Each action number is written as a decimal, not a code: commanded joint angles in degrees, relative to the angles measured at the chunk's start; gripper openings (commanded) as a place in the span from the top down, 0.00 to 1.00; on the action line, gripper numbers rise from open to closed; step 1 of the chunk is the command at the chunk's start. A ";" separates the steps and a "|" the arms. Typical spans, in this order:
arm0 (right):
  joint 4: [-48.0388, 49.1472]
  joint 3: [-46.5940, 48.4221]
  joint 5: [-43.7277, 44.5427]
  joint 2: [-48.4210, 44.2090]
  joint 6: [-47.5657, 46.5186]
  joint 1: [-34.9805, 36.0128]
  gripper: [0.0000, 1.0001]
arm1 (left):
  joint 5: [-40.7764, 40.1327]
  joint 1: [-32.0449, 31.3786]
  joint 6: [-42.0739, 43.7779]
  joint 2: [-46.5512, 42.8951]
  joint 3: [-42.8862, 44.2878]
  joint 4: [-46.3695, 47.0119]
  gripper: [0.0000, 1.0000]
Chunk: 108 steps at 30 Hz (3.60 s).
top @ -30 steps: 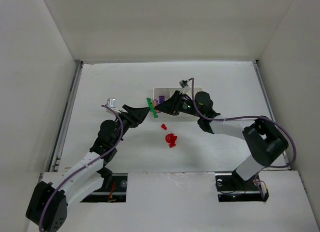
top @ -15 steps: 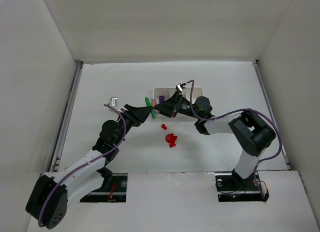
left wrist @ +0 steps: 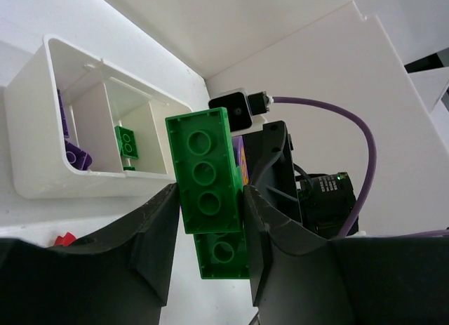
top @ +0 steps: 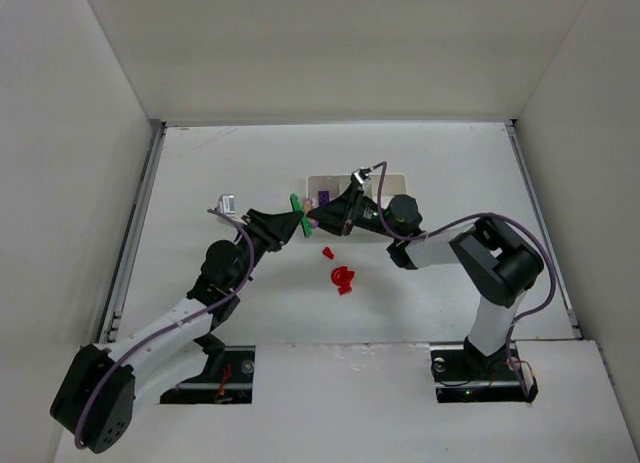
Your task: Sort the legos into containers by color
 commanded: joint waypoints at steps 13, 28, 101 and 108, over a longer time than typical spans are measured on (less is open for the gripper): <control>13.27 -0.09 0.19 3.40 4.32 0.31 0.68 | -0.25 -2.42 0.31 2.58 1.43 7.55 0.64; 17.58 0.71 0.46 5.50 8.09 0.31 0.68 | -0.87 -2.60 0.22 2.49 0.91 8.17 0.57; -5.93 -13.35 2.90 -21.01 -13.75 -12.51 0.69 | 0.71 -4.44 7.86 10.56 13.10 -5.98 0.87; -31.51 -17.04 16.77 -41.66 -31.07 -14.01 0.69 | 0.45 -8.05 12.78 26.20 26.64 -10.45 0.87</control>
